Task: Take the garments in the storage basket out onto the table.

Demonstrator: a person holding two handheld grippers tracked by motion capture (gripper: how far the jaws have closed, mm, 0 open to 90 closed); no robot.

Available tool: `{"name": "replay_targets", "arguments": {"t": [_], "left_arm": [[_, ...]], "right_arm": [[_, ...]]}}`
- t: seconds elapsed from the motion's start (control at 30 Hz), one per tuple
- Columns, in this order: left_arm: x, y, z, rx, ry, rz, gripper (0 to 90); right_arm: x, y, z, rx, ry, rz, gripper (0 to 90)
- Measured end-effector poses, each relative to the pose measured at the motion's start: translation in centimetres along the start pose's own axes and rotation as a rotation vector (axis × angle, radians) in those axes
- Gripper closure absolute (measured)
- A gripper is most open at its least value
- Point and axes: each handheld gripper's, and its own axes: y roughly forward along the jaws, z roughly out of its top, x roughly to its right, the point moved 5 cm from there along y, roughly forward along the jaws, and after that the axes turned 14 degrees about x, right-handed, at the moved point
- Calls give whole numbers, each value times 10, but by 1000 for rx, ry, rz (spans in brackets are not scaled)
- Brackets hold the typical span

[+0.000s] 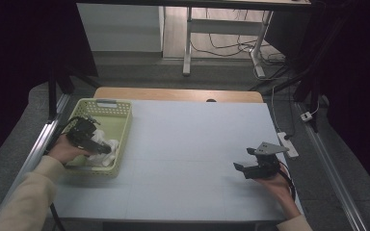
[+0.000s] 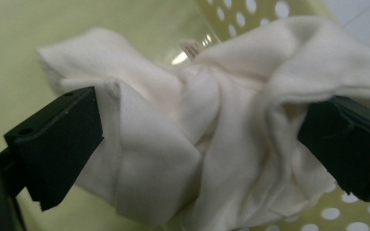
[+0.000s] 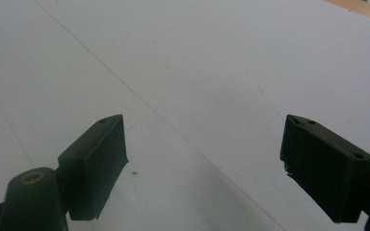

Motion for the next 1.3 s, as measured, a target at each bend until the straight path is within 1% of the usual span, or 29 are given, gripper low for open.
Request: {"name": "replay_targets", "arguments": {"t": [0.03,0.13,0.23,0.33,0.43,0.5,0.53,0.57,0.63,0.67,0.73,0.8,0.93,0.97,1.0,1.03,1.13,1.17,1.3], "left_arm": [[0,3,-1,-12,7,4,17],[0,8,-1,-25,14,9,12],[0,12,-2,-47,20,15,8],[0,16,-2,-78,43,31,5],[-1,20,-2,-93,45,39,9],[-3,23,-3,-102,33,39,22],[-4,25,-3,-109,33,43,49],[-5,26,-3,-114,32,46,49],[-5,27,-3,-120,36,49,86],[-5,27,-3,-124,40,53,122],[-5,27,-2,-127,42,55,135],[-6,27,-2,-127,38,55,156],[-8,27,-3,-125,45,54,218],[-8,27,-3,-124,49,56,240],[-8,26,-3,-122,52,57,284],[-8,26,-3,-120,54,58,284],[-10,25,-3,-114,54,61,344],[-10,25,-4,-112,53,62,378],[-11,23,-4,-103,52,63,412]], "right_arm": [[0,0,0,-1,1,-1,162],[0,0,-1,-3,2,1,162],[0,0,-1,-9,2,-2,162],[0,1,-2,-12,3,0,162],[0,1,-2,-16,2,-2,162],[0,1,-2,-15,1,-3,162],[0,1,-2,-15,-2,-6,163],[0,1,-2,-15,-2,-6,163],[1,1,-2,-9,3,-8,164],[1,1,-2,-12,5,-8,164],[1,1,-3,-13,5,-8,164],[0,1,-3,-17,1,-6,165],[1,0,-2,-3,-3,-15,170],[1,0,-2,1,0,-16,170],[1,0,-2,-1,-1,-18,171],[2,0,-2,1,3,-17,171],[1,0,-2,-2,-1,-18,171],[1,0,-2,-1,-4,-17,171],[1,0,-3,-3,-2,-16,171]]}}
